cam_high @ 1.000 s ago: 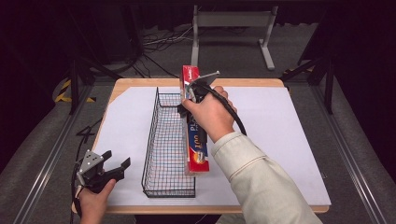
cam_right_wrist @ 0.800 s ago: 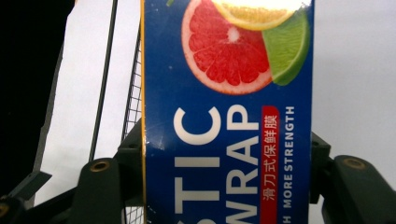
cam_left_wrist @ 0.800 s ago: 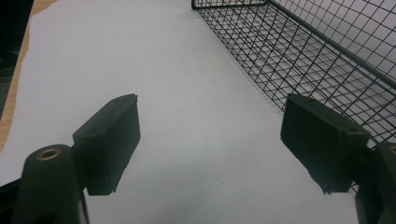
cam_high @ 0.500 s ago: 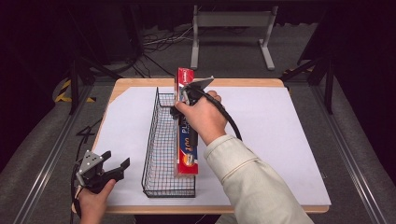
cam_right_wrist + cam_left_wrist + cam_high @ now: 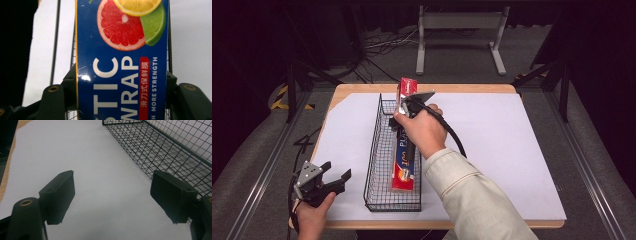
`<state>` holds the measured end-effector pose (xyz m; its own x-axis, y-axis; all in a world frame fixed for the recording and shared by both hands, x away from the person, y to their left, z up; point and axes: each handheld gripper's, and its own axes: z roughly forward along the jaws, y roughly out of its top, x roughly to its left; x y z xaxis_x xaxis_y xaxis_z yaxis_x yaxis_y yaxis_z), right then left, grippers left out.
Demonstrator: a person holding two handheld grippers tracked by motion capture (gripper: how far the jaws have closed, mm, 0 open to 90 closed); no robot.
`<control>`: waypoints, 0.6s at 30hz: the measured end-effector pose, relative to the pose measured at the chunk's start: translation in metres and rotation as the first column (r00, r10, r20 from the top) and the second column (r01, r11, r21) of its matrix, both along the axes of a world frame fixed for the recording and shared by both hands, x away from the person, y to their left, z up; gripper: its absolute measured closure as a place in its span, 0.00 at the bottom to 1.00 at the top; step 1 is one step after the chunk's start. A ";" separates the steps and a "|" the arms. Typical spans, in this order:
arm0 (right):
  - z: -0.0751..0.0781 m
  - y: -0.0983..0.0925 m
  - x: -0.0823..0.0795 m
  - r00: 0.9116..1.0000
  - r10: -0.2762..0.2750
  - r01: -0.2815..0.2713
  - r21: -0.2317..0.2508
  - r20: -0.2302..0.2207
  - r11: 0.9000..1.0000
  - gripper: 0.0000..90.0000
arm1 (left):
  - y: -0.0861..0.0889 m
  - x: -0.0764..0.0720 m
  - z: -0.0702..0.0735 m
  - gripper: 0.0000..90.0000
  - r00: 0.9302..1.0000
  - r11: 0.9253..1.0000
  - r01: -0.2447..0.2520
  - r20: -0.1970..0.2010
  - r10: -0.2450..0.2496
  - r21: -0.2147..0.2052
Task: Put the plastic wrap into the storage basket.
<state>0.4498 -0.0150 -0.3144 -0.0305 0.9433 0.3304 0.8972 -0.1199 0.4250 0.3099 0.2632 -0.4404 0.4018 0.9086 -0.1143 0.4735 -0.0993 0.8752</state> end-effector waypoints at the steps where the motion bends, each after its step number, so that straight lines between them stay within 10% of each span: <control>1: -0.002 0.000 0.000 1.000 0.000 0.000 -0.005 -0.001 1.000 0.43 | 0.000 0.000 0.000 0.23 1.000 1.000 -0.001 0.002 0.001 0.001; 18: -0.031 0.010 0.005 1.000 -0.002 -0.001 -0.075 -0.028 0.997 0.43 | -0.004 -0.001 0.000 0.23 1.000 0.999 0.004 0.012 -0.004 0.036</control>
<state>0.4549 -0.0050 -0.3455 -0.0218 0.9656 0.2591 0.9087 -0.0889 0.4080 0.3091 0.2589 -0.4404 0.4065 0.9104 -0.0764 0.4629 -0.1331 0.8764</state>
